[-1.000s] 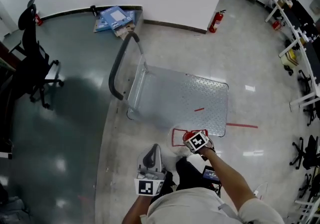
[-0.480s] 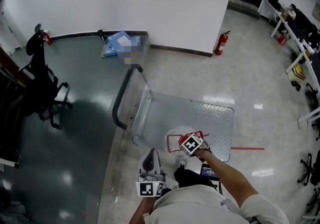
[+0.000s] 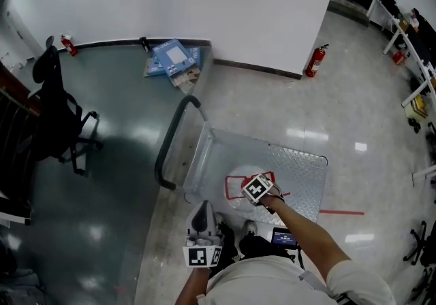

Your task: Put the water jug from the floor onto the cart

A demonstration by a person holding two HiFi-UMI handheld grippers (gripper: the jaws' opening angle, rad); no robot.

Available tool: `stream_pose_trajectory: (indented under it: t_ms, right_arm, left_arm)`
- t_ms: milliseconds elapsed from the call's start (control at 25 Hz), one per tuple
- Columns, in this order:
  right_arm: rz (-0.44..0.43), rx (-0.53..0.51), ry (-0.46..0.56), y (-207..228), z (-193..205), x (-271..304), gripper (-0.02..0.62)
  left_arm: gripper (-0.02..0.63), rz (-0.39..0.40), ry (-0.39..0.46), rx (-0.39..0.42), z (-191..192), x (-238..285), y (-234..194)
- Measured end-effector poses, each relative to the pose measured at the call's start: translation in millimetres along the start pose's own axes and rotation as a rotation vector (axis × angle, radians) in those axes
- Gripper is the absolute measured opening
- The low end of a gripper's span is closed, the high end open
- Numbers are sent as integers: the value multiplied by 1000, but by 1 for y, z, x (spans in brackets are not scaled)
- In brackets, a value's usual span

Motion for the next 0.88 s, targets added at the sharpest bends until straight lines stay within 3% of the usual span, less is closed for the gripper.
stream_pose_trajectory:
  t_ms: [440,880]
  right_arm:
    - [26,19,-82,49,-71,72,305]
    - [39,53,-88,76,-125,126,305]
  left_arm:
    - [3,75,-80,-28,32,101,-60]
    - [3,-1,-126,-25,62,140,-113]
Point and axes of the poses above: the fingertips, and each gripper's own axes: x forward along the fingers, y to its right, z out of its underside, the point moved 6 cm from there along -x, backward along the fingers
